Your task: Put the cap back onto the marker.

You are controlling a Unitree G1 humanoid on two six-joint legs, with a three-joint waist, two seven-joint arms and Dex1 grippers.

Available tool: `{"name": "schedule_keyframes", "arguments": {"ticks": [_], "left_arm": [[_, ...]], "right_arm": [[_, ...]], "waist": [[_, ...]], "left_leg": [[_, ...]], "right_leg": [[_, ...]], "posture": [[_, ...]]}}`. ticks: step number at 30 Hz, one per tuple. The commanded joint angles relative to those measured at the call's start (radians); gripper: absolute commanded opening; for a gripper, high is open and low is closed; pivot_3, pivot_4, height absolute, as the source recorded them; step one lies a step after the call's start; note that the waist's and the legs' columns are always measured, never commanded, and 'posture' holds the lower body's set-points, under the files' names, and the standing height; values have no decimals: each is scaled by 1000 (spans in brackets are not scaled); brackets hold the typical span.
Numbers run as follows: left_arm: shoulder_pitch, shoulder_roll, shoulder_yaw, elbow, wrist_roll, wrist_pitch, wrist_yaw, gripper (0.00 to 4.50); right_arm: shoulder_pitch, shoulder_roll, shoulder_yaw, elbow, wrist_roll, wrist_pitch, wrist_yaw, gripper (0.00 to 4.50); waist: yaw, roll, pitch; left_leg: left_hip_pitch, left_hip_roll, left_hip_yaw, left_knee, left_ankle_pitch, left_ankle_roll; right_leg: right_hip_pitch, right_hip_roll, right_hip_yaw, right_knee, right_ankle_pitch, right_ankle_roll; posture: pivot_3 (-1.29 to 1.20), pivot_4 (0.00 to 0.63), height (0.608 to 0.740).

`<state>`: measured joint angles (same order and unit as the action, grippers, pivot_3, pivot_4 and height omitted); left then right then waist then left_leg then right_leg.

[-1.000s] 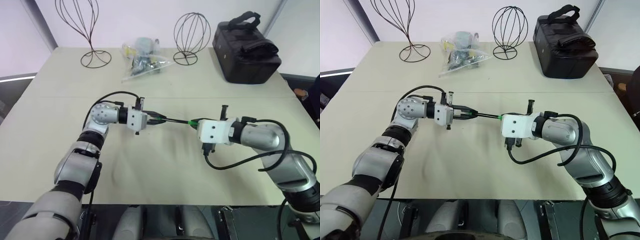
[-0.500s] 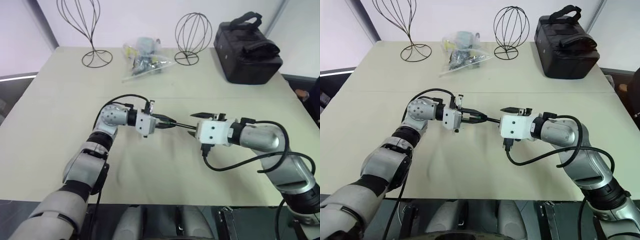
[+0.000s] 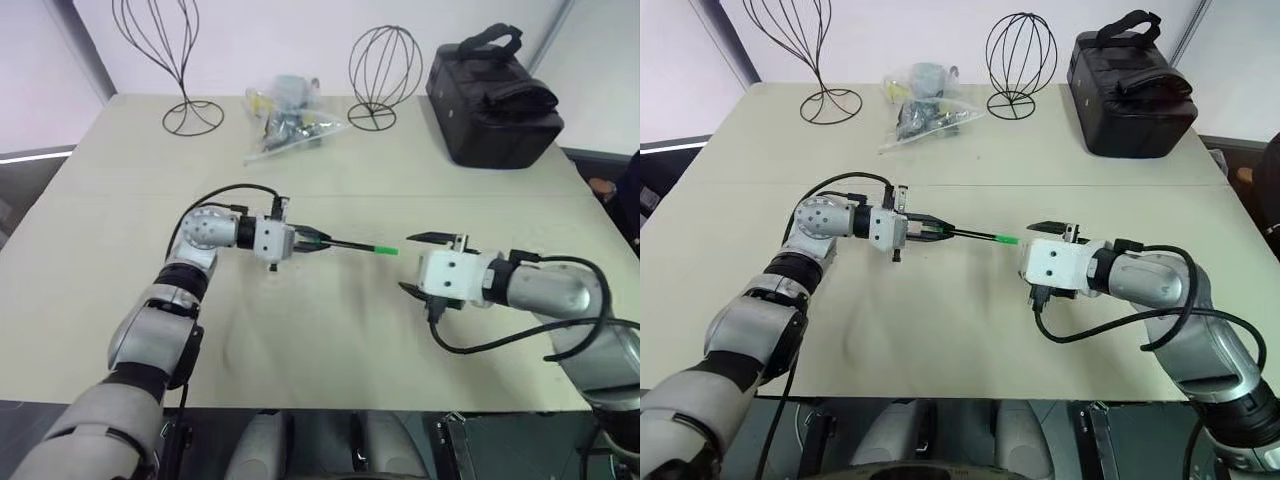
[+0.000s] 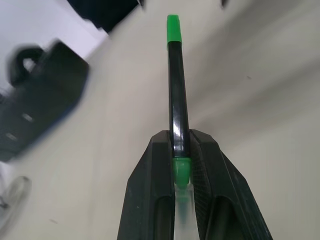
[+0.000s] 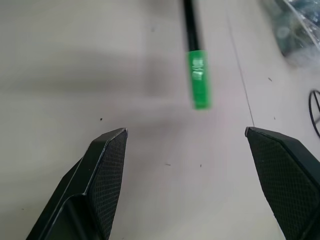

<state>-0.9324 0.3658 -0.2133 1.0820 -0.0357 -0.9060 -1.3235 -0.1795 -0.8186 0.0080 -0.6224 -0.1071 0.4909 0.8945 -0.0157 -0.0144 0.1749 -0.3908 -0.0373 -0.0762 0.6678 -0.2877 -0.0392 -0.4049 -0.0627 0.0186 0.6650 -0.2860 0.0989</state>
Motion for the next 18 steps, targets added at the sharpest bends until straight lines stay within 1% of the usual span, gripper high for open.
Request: {"name": "schedule_keyframes", "arguments": {"ticks": [1, 4, 7, 9, 12, 18], "left_arm": [[46, 12, 13, -76, -45, 154, -54, 0], [72, 1, 22, -139, -64, 325, -66, 0], [89, 1, 6, -180, -32, 416, -39, 0], [94, -3, 6, -205, -23, 453, -14, 0], [88, -15, 2, -222, -1, 469, 33, 0], [83, -28, -16, -225, 41, 460, 79, 0]], "right_arm": [[45, 48, -79, -56, 52, 65, -56, 3833], [94, 79, -101, -80, 58, 94, -102, 3833], [150, 128, -114, -133, 58, 143, -168, 3833], [178, 141, -110, -161, 53, 161, -193, 3833], [226, 168, -92, -218, 44, 198, -240, 3833], [264, 201, -73, -291, 44, 265, -309, 3833]], "waist": [[-1, 0, 0], [4, 0, 0], [5, 0, 0], [4, 0, 0], [4, 0, 0], [3, 0, 0]], "left_leg": [[0, 0, 0, 0, 0, 0], [0, 0, 0, 0, 0, 0], [0, 0, -1, 0, 0, 0], [0, 0, -1, 0, 0, 0], [0, 0, -1, 0, 0, 0], [0, 0, -1, 0, 0, 0]], "right_leg": [[0, 0, 0, 0, 0, 0], [0, 0, 0, 0, 0, 0], [1, -1, 0, 0, 0, 0], [1, -1, 0, 0, 0, 0], [0, -1, 0, 0, 0, 0], [0, -1, 0, 1, 0, 0]], "posture": [[0, 150, 740], [0, 150, 740], [0, 150, 740], [0, 150, 740], [0, 150, 740], [0, 150, 740]]}}
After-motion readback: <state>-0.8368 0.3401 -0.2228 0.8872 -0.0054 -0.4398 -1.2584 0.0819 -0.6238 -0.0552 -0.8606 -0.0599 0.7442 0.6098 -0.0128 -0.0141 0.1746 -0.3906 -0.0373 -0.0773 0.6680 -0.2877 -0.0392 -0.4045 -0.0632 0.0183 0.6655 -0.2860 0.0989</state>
